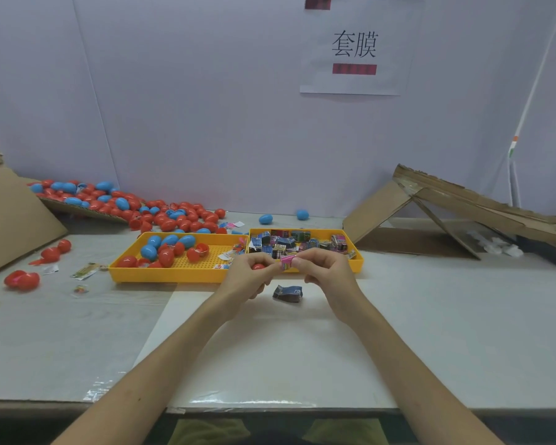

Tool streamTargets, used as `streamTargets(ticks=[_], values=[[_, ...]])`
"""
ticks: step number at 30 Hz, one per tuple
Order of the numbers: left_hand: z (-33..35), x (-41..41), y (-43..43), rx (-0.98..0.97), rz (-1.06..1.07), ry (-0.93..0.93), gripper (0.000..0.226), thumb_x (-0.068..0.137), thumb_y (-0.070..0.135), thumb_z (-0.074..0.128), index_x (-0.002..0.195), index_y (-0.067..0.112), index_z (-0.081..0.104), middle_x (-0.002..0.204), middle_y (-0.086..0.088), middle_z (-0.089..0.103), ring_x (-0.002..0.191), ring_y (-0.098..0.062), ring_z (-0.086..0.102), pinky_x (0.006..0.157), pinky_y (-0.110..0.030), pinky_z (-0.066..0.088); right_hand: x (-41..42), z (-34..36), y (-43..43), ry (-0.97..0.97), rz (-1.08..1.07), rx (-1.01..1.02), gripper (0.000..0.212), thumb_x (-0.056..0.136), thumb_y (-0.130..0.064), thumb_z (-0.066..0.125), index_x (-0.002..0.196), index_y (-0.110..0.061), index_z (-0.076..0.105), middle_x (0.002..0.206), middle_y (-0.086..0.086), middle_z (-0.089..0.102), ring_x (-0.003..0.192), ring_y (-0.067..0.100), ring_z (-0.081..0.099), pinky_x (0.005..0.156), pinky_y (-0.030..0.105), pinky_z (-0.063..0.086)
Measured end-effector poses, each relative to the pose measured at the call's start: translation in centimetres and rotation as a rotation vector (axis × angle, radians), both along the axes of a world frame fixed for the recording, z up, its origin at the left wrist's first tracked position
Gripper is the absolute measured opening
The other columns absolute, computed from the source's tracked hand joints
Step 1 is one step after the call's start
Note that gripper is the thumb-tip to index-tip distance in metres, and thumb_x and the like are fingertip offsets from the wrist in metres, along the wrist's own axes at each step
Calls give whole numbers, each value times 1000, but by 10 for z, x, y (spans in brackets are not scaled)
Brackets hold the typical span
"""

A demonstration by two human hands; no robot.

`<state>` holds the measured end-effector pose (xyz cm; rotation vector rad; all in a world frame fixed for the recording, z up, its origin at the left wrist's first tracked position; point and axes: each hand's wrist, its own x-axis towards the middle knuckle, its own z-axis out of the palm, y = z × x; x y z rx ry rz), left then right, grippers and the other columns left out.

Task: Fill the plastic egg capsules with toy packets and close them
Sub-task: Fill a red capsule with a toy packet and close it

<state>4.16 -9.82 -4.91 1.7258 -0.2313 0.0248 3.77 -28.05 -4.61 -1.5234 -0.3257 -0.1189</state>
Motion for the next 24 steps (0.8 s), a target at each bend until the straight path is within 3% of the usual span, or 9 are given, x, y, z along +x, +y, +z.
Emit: streamTargets(ticks=[7, 13, 16, 21, 24], values=[[1, -1, 2, 25, -60, 45, 20, 93, 17, 69, 73, 20, 68, 59, -1, 51, 46, -10, 38, 40, -19, 26, -3, 1, 2, 12, -2, -28, 8, 90, -6, 71, 88, -11, 77, 83, 5, 73, 78, 14, 64, 66, 26, 49], [-1, 0, 1, 76, -3, 76, 35, 96, 18, 65, 62, 20, 63, 57, 0, 54, 41, -9, 37, 40, -20, 27, -8, 1, 6, -69, 8, -90, 15, 86, -4, 75, 80, -17, 77, 77, 1, 71, 73, 10, 62, 63, 21, 48], [1, -1, 2, 65, -20, 106, 28, 98, 15, 59, 70, 14, 60, 61, -3, 54, 40, -8, 37, 38, -17, 28, -11, 2, 8, -102, 36, -105, 16, 86, -4, 75, 80, -18, 77, 75, -1, 71, 70, 7, 63, 62, 17, 47], [3, -2, 1, 26, -123, 170, 14, 100, 31, 62, 96, 19, 69, 63, 0, 56, 44, -10, 40, 38, -18, 25, -10, 4, 4, -101, 38, -120, 14, 89, -6, 72, 83, -18, 77, 76, -4, 73, 72, 5, 65, 58, 17, 47], [-1, -2, 0, 54, -142, 136, 14, 97, 16, 59, 106, 19, 71, 64, 2, 55, 45, -10, 40, 39, -19, 26, -8, 3, 4, -75, 13, -150, 7, 91, -9, 71, 88, -14, 76, 75, -2, 72, 65, 8, 61, 57, 20, 47]])
